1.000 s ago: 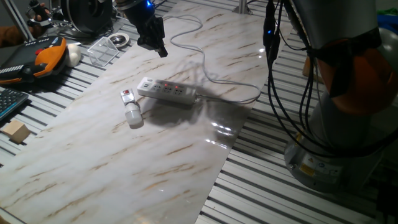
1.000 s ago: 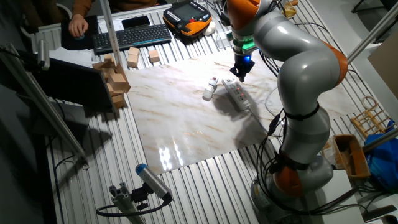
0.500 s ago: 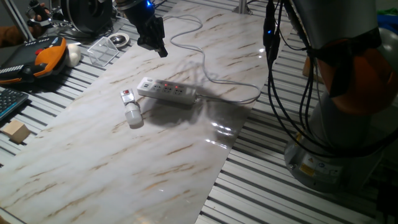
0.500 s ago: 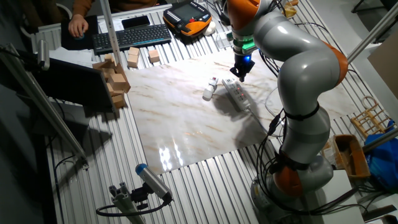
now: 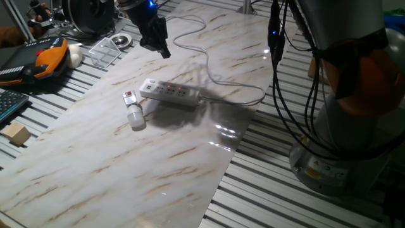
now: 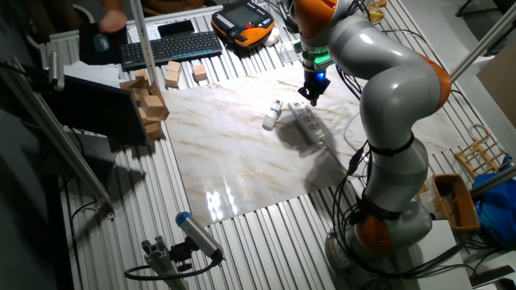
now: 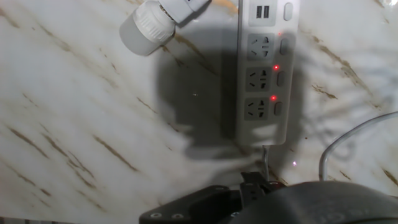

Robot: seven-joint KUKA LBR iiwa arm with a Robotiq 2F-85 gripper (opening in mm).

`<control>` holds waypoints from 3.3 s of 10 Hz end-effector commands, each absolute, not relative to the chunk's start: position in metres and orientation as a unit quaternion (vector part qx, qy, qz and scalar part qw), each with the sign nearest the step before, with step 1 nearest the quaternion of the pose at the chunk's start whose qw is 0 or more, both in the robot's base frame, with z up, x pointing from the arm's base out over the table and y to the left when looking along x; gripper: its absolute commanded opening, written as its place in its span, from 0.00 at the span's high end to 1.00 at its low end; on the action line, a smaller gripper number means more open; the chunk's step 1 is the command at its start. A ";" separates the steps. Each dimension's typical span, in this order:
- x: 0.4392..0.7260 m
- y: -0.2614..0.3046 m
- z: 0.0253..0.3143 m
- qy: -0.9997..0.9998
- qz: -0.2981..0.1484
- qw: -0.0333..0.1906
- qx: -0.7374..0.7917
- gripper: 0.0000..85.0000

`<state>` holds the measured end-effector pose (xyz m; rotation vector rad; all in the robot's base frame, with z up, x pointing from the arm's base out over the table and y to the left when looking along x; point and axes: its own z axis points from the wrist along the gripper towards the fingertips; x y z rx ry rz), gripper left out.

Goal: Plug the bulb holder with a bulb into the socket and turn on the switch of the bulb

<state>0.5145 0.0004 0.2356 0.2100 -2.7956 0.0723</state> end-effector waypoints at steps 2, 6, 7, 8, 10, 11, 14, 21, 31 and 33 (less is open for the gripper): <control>0.515 0.000 0.236 -0.983 0.027 0.166 0.068 1.00; 0.515 0.001 0.236 -0.984 0.028 0.166 0.065 1.00; 0.515 0.001 0.236 -0.985 0.023 0.157 0.059 1.00; 0.515 0.001 0.236 -0.986 0.011 0.153 0.061 1.00; 0.515 0.001 0.236 -0.987 0.015 0.152 0.038 1.00; 0.515 0.001 0.236 -0.990 0.019 0.135 0.024 1.00; 0.515 0.001 0.236 -0.993 0.031 0.112 -0.009 1.00; 0.520 0.003 0.229 -0.992 0.001 0.060 -0.109 1.00; 0.561 0.015 0.169 -0.991 0.009 0.031 -0.127 1.00; 0.561 0.015 0.169 -0.991 0.006 0.036 -0.132 1.00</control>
